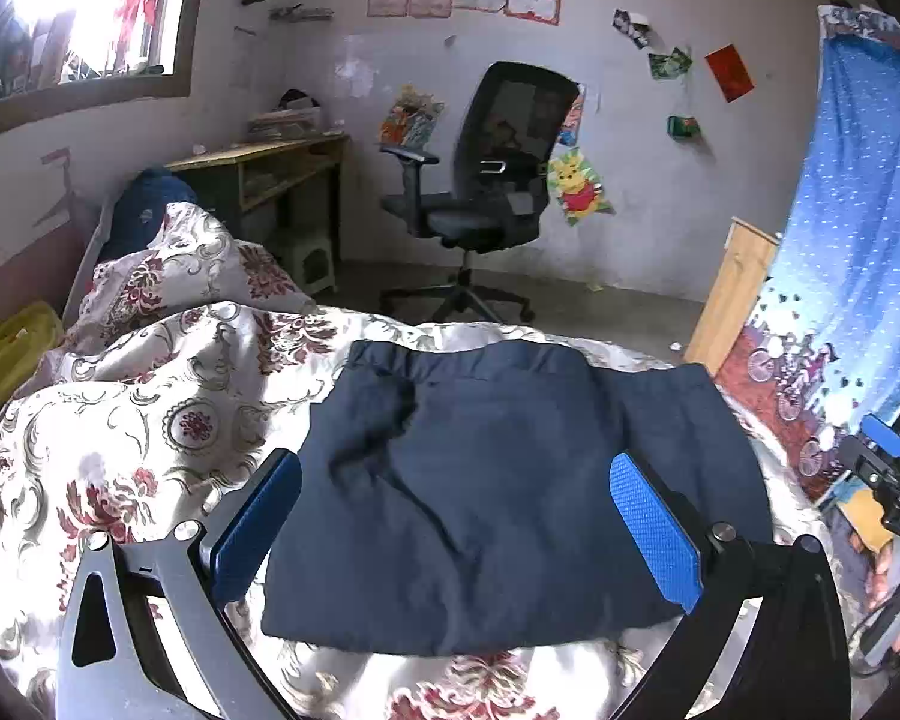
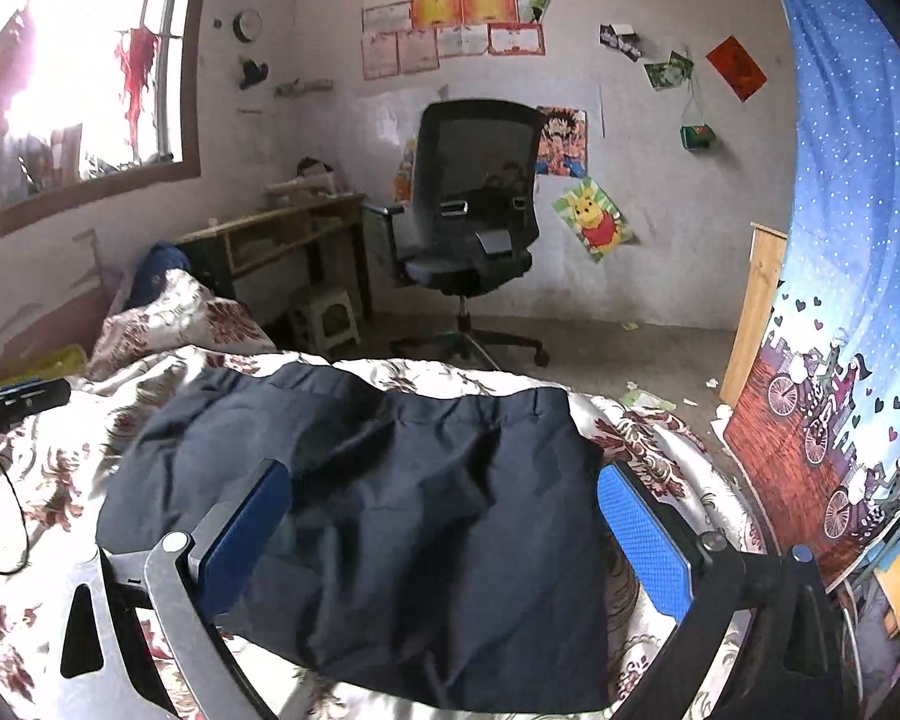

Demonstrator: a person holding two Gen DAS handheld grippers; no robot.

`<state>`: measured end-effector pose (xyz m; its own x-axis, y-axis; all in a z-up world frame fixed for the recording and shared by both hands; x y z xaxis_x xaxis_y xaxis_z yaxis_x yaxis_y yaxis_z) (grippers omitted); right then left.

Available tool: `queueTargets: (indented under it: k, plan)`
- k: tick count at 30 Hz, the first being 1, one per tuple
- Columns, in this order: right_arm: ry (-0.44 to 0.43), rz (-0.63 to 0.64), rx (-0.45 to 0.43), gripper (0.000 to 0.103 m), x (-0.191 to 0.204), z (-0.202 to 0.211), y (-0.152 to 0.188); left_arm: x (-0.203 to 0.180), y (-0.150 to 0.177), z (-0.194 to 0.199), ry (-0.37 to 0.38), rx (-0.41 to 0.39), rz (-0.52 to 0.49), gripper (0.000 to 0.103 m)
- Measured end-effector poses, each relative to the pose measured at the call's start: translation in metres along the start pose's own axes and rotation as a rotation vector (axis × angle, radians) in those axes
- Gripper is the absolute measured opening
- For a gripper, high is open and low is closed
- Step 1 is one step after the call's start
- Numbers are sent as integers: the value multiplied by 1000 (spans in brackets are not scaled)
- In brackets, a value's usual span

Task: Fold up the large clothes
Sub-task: 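Open both tools and release the folded navy jacket on the bed, then push the folded jacket bundle away along the bed with both open tools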

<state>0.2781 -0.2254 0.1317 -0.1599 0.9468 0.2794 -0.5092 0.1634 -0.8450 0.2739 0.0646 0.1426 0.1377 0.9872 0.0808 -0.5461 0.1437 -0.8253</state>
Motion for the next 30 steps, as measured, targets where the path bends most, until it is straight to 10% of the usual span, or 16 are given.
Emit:
queueTargets:
  k: [30]
  plan:
    - [-103, 6, -111, 103, 47, 93, 26, -45, 36, 100, -20, -146, -104, 101]
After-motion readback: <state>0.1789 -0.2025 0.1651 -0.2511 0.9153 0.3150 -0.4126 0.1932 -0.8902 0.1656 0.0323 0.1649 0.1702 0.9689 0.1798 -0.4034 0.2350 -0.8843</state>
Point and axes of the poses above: each gripper's, at about its wrist camera, not at the fingertips, and z roughly against the way its jaws point, x to its left, y to its underside, the point moved 1 cm from there along -z, roughly the way its jaws point, and after that the axes turned 13 degrees about -z, right-handed, at the moved point
